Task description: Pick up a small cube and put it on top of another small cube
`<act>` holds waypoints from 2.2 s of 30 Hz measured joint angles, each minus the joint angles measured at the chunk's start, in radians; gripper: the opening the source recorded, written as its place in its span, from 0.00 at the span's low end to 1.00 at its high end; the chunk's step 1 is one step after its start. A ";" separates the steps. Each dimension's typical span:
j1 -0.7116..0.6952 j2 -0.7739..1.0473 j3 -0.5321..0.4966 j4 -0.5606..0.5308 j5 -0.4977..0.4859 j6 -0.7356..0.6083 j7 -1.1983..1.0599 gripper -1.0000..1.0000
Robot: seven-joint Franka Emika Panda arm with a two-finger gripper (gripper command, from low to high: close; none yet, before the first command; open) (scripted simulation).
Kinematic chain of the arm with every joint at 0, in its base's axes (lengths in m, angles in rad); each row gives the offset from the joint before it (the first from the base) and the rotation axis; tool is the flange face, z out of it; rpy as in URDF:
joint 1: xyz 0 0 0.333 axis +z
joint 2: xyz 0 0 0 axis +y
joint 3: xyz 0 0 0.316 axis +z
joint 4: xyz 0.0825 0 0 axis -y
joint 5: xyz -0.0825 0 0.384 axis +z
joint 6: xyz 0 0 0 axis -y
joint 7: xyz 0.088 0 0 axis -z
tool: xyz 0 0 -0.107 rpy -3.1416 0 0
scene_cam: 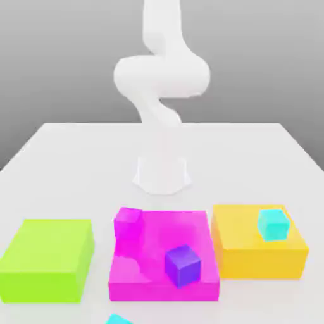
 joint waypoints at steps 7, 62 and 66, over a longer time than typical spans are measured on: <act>-0.048 0.260 0.017 0.011 -0.019 0.073 0.092 0.50; -0.001 0.629 0.100 -0.313 0.021 0.205 0.761 0.00; -0.007 0.736 0.105 -0.334 -0.003 0.332 0.785 1.00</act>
